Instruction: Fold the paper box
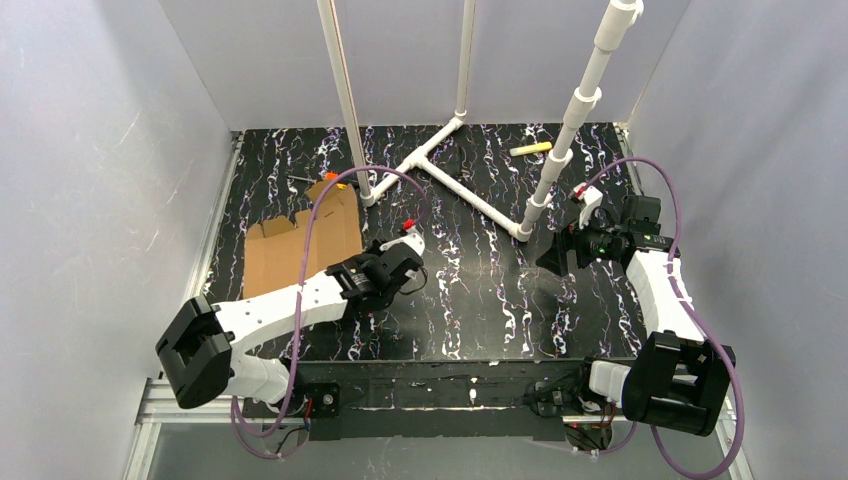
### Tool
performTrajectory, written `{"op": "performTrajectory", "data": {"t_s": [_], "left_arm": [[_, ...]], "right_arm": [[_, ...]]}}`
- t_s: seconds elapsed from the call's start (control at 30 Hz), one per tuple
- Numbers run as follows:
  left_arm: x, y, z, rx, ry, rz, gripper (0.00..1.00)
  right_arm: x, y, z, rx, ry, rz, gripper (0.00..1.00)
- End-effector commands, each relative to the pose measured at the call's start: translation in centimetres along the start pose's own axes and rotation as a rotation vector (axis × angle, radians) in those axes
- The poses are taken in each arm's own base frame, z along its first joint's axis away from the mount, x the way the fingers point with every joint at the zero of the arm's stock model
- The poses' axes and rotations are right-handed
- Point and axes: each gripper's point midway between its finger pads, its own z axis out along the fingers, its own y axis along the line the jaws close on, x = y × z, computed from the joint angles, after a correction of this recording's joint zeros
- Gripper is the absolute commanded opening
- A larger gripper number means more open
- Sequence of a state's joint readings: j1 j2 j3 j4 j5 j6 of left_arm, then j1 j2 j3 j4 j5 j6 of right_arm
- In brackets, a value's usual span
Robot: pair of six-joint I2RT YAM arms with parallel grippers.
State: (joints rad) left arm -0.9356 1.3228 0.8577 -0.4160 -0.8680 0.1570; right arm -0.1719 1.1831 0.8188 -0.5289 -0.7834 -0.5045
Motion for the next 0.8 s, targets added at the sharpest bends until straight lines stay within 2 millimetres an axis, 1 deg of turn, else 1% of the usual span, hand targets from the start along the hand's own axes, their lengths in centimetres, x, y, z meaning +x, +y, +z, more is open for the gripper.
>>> {"op": "performTrajectory", "data": {"t_s": [0.0,0.1,0.27,0.43,0.63,0.77], "left_arm": [[-1.6,0.5,-3.2,-0.003,-0.039,-0.028,0.00],[-2.7,-0.4,-4.6,0.027,-0.058,-0.039,0.00],[-3.5,-1.6,-6.3,0.080,-0.052,-0.092,0.00],[-4.7,-3.8,-7.6,0.180,-0.068,-0.186,0.00],[-7.1,-6.0,-8.1,0.237,-0.096,-0.224,0.00],[-8.7,-7.8,-8.3,0.293,-0.113,-0.285,0.00]], "right_arm": [[-1.1,-0.1,-0.2,0.001,-0.013,-0.035,1.00],[-1.1,-0.1,-0.1,0.000,-0.012,-0.036,1.00],[-1.0,-0.2,-0.1,0.002,-0.009,-0.035,1.00],[-1.0,-0.1,0.0,0.000,-0.004,-0.034,1.00],[-0.8,-0.2,0.1,0.000,0.002,-0.033,1.00],[-0.8,-0.3,0.1,0.006,0.003,-0.035,1.00]]}}
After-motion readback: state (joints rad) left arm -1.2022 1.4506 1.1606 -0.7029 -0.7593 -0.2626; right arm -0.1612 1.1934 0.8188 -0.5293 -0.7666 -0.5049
